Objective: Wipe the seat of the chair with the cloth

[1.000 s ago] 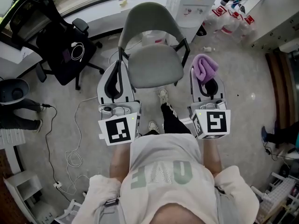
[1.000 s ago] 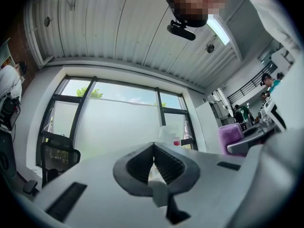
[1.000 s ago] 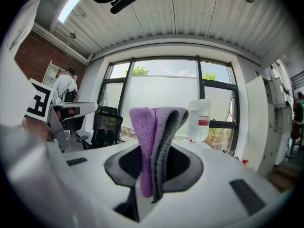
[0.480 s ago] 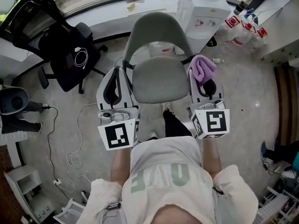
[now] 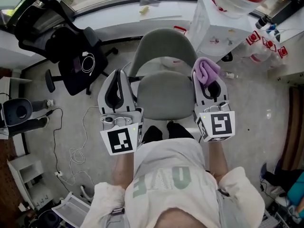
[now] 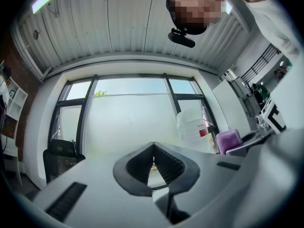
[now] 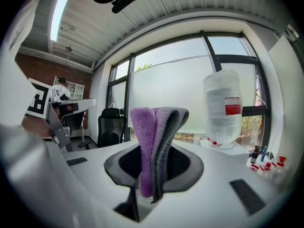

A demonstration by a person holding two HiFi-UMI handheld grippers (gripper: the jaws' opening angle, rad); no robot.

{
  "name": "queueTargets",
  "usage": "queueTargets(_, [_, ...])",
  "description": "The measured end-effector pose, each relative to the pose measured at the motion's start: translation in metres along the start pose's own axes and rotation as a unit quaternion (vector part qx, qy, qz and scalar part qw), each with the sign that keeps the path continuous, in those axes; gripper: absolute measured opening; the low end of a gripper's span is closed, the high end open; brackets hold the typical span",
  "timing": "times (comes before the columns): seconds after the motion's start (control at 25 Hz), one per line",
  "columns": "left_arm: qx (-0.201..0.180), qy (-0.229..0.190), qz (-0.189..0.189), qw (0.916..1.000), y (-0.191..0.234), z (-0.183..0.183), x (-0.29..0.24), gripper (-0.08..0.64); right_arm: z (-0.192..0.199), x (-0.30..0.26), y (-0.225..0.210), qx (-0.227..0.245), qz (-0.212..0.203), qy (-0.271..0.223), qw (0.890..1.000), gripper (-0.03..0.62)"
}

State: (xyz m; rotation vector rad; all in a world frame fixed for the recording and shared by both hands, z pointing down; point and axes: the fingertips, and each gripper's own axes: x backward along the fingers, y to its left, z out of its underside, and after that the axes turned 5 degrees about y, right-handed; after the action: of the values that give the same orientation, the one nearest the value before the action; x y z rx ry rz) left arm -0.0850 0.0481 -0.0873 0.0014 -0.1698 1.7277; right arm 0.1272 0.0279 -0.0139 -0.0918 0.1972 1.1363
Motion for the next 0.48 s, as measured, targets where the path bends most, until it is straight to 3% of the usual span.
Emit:
queueTargets(0.28, [-0.004, 0.007, -0.002, 1.0000, 0.004, 0.013, -0.032, 0.012, 0.007, -0.030, -0.002, -0.023, -0.052, 0.013, 0.998, 0.080])
queueTargets(0.48, [0.005, -0.009, 0.005, 0.9999, 0.004, 0.012, -0.044, 0.012, 0.010, -0.029, -0.002, -0.049, -0.034, 0.022, 0.998, 0.084])
